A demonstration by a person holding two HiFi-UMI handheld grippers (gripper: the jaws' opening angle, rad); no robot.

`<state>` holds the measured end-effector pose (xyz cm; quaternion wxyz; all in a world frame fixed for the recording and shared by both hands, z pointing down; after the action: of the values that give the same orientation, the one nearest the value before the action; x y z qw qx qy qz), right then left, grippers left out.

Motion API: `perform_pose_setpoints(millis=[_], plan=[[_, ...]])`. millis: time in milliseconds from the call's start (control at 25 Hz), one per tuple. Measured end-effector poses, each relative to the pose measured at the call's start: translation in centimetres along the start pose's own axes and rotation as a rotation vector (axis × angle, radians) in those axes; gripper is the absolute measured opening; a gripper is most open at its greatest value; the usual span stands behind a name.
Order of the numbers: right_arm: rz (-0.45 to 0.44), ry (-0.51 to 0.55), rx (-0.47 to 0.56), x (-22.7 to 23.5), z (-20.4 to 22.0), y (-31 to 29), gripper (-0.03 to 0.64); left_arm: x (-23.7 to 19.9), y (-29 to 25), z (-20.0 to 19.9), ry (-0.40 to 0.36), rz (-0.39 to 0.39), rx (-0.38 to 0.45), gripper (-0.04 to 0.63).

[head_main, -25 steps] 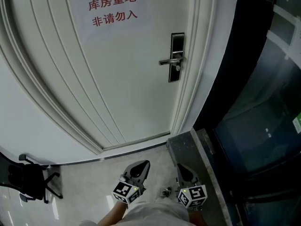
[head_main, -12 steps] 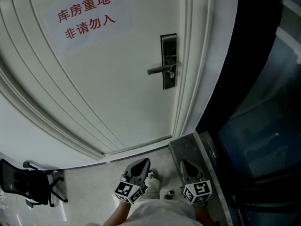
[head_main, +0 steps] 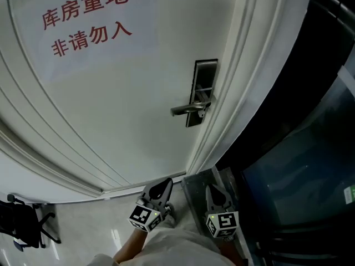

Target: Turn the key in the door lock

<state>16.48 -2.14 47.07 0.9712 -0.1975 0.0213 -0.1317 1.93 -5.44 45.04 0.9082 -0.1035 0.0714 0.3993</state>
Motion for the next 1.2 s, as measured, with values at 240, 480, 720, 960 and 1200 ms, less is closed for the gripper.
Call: perform_pose_setpoints(millis=[240,480,720,960,1200], plan=[[0.073,0.077,0.019,0.6,-4.2,-5.5,0.002,-4.7,-3.7,-2.7,-0.016,0.045,-0.006,0.003],[0.218,0.533,0.048,1.4,-9.3,-8.8,0.002,-6.3,-5.4,-3.5,-0.004,0.091,0.036,0.003],[0.3,0.921,-0.012,2.2,-13.7,-11.3,0.002,-6.2,-5.9,-4.3,-0.027,0.122,0.059,0.003],[0.362,1.172,-0.027,2.6,-16.1,-14.7,0.121,-7.0,-5.8,-5.2,-0.035,0.098,0.073,0.003],[0.399,1.339,0.019,2.9,-17.8,-16.9,0.121,-7.9,-5.7,-5.3,-0.039,0.059,0.076,0.003]])
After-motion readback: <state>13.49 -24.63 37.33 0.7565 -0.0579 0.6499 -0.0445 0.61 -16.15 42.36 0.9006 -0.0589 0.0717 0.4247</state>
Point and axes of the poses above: the fingertips, and each gripper's own axes: y backward along the fingers, x to its right, z out of its underside, the point moved 1 cm from there along y, backward along the fingers, and after that the axes turned 8 degrees about -x, right-handed, at the moved point
